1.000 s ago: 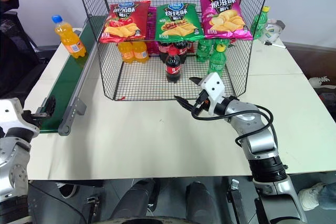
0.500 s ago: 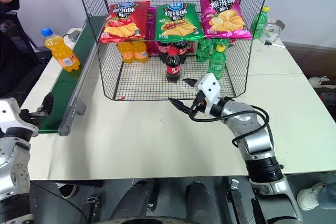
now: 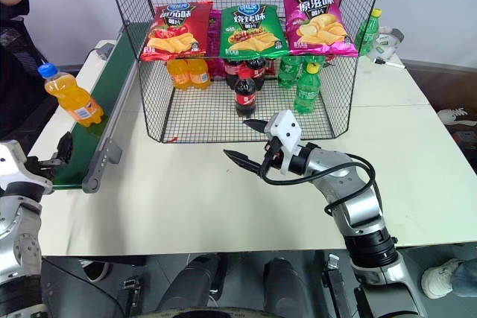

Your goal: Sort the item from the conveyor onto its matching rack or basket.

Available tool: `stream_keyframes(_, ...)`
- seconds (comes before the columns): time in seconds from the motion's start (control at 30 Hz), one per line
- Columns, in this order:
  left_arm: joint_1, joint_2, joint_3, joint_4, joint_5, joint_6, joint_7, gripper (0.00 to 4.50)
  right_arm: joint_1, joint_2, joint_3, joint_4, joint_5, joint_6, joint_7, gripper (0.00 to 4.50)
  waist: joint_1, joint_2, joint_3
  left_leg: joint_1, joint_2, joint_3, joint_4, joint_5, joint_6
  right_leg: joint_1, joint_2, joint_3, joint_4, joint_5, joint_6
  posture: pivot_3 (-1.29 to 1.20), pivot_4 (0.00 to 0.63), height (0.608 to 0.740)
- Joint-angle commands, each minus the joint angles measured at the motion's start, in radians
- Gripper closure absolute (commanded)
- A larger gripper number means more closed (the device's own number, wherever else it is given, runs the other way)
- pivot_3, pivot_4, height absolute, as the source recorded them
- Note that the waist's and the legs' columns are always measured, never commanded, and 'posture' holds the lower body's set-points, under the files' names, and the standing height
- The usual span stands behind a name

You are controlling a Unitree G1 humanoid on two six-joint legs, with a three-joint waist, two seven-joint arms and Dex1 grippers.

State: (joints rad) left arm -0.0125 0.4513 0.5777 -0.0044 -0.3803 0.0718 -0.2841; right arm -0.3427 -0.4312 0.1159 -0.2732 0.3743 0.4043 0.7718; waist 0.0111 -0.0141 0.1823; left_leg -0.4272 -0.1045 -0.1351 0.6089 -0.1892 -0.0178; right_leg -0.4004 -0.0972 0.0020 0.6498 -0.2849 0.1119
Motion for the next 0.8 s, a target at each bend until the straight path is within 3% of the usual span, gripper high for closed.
stream_keyframes(0.03, -0.003, 0.022, 0.045, -0.026, -0.022, -0.026, -0.001, 0.01, -0.005, 0.006, 0.004, -0.043, 0.004, -0.009, -0.004, 0.0, 0.0, 0.0, 0.0, 0.0, 0.0, 0.0, 0.0, 0.0, 0.0, 0.0, 0.0, 0.0, 0.0, 0.0, 0.0, 0.0, 0.15, 0.74)
stream_keyframes(0.67, -0.02, 0.044, 0.032, -0.054, -0.056, 0.025, -0.025, 0.01, -0.002, 0.011, 0.023, -0.054, 0.004, -0.01, -0.018, 0.0, 0.0, 0.0, 0.0, 0.0, 0.0, 0.0, 0.0, 0.0, 0.0, 0.0, 0.0, 0.0, 0.0, 0.0, 0.0, 0.0, 0.15, 0.74)
stream_keyframes(0.77, -0.016, 0.042, 0.033, -0.061, -0.056, 0.032, -0.022, 0.8, -0.005, 0.012, 0.025, -0.054, 0.004, -0.011, -0.02, 0.0, 0.0, 0.0, 0.0, 0.0, 0.0, 0.0, 0.0, 0.0, 0.0, 0.0, 0.0, 0.0, 0.0, 0.0, 0.0, 0.0, 0.15, 0.74)
stream_keyframes(0.8, -0.014, 0.041, 0.034, -0.065, -0.056, 0.034, -0.021, 1.3, -0.004, 0.011, 0.025, -0.054, 0.004, -0.011, -0.021, 0.0, 0.0, 0.0, 0.0, 0.0, 0.0, 0.0, 0.0, 0.0, 0.0, 0.0, 0.0, 0.0, 0.0, 0.0, 0.0, 0.0, 0.15, 0.74)
